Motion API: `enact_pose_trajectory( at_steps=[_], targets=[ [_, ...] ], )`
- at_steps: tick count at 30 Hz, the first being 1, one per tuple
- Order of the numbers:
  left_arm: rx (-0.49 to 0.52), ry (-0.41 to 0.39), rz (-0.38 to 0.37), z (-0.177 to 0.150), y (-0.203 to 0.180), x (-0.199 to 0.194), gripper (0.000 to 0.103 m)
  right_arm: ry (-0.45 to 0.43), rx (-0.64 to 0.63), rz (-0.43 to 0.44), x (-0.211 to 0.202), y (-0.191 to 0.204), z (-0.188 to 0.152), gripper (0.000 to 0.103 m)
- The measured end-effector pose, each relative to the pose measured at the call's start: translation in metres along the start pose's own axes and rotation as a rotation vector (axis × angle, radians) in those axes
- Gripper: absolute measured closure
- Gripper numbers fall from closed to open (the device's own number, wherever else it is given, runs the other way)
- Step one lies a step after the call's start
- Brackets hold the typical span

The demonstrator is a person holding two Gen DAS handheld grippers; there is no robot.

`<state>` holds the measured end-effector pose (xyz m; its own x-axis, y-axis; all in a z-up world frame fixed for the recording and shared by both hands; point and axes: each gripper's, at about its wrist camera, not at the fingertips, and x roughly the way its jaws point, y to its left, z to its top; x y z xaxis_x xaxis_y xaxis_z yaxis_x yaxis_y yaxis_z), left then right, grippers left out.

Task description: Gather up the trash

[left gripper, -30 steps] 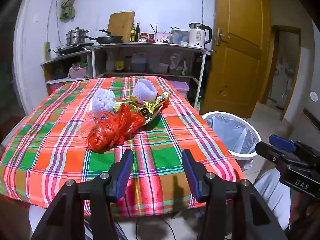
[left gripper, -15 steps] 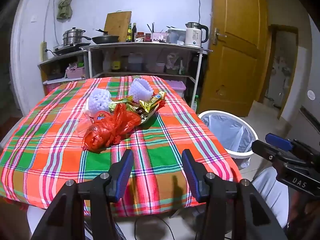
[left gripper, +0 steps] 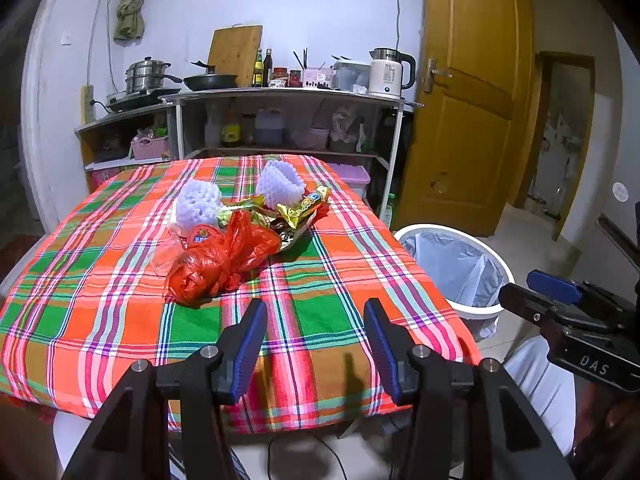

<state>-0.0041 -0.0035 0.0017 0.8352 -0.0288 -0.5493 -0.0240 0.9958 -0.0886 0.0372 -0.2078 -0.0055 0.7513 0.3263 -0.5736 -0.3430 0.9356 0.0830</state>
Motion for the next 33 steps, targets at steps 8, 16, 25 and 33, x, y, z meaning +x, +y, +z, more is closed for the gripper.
enact_pose_trajectory(
  at_steps=[8, 16, 25, 33],
  targets=[
    [-0.003, 0.0, -0.003, -0.0004, 0.0003, -0.0028, 0.053, 0.0, 0.0, 0.0, -0.0003, -0.0002, -0.0002, 0.042],
    [0.002, 0.0, -0.003, -0.0005, 0.0002, -0.0048, 0.053, 0.001, 0.003, -0.003, -0.0022, 0.0007, 0.0, 0.042],
    [0.001, 0.001, -0.003, -0.0012, 0.0002, -0.0052, 0.053, 0.002, 0.003, -0.002, -0.0023, 0.0, 0.0002, 0.042],
    [0.0, 0.003, -0.002, -0.0017, 0.0005, -0.0046, 0.053, 0.001, 0.003, -0.004, -0.0024, -0.0003, 0.0, 0.042]
  ],
)
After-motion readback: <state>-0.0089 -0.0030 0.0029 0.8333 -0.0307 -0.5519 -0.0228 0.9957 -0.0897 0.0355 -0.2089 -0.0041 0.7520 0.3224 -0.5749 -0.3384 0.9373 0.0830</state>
